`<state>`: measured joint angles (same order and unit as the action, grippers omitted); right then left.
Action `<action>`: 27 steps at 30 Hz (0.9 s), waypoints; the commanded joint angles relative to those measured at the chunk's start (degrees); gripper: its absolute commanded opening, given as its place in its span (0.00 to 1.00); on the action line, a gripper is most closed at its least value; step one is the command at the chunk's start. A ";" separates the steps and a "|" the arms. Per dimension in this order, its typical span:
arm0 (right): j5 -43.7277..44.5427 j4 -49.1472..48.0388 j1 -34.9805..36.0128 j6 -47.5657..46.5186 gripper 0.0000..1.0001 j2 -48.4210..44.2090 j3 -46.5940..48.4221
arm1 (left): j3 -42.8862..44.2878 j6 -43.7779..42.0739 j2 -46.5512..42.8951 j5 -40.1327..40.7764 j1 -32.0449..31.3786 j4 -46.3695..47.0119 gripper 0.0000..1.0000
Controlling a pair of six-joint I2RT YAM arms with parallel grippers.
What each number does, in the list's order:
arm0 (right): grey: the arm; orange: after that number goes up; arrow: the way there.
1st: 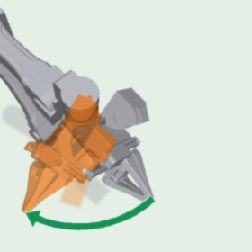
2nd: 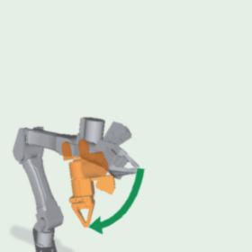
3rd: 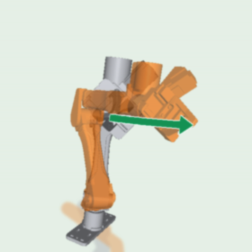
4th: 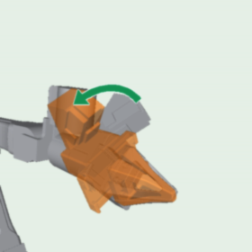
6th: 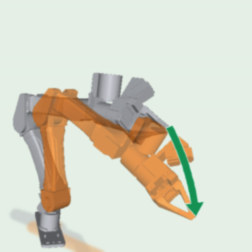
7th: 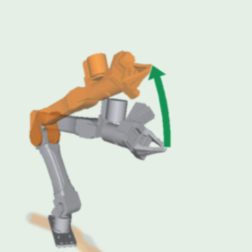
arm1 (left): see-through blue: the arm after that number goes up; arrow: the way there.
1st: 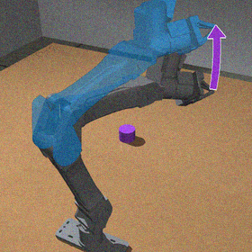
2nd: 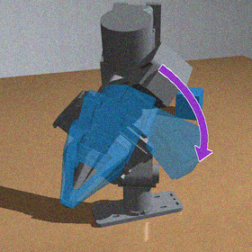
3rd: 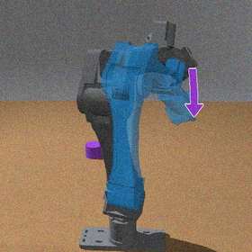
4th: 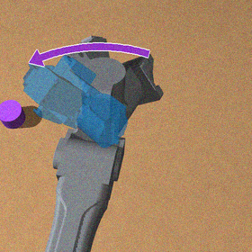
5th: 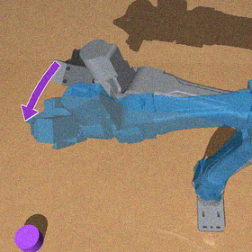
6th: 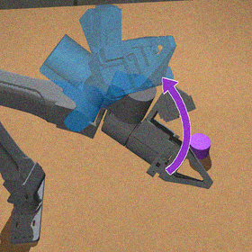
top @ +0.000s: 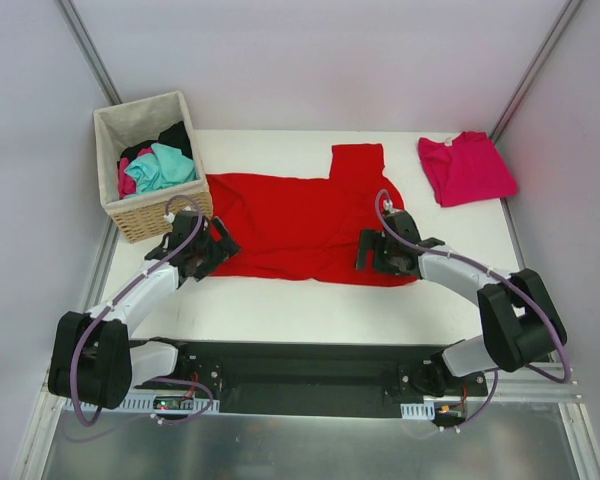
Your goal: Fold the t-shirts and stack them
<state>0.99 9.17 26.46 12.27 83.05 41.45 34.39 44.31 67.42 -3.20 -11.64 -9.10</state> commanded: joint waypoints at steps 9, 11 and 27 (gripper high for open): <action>2.16 10.76 -7.39 5.21 1.00 -8.86 -5.94 | 2.43 -0.37 0.61 0.48 -0.14 0.58 0.92; 3.49 12.53 -8.17 5.66 1.00 -11.58 -6.47 | 2.35 -0.55 0.00 0.65 -0.14 0.40 0.92; 5.96 25.02 -12.04 4.95 1.00 -33.29 -5.78 | 13.92 -4.13 -0.38 1.11 -0.05 -2.76 0.92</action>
<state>6.70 30.35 14.79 17.52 53.52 32.08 39.11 43.79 65.98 -1.96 -11.64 -12.36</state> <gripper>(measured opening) 0.994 0.922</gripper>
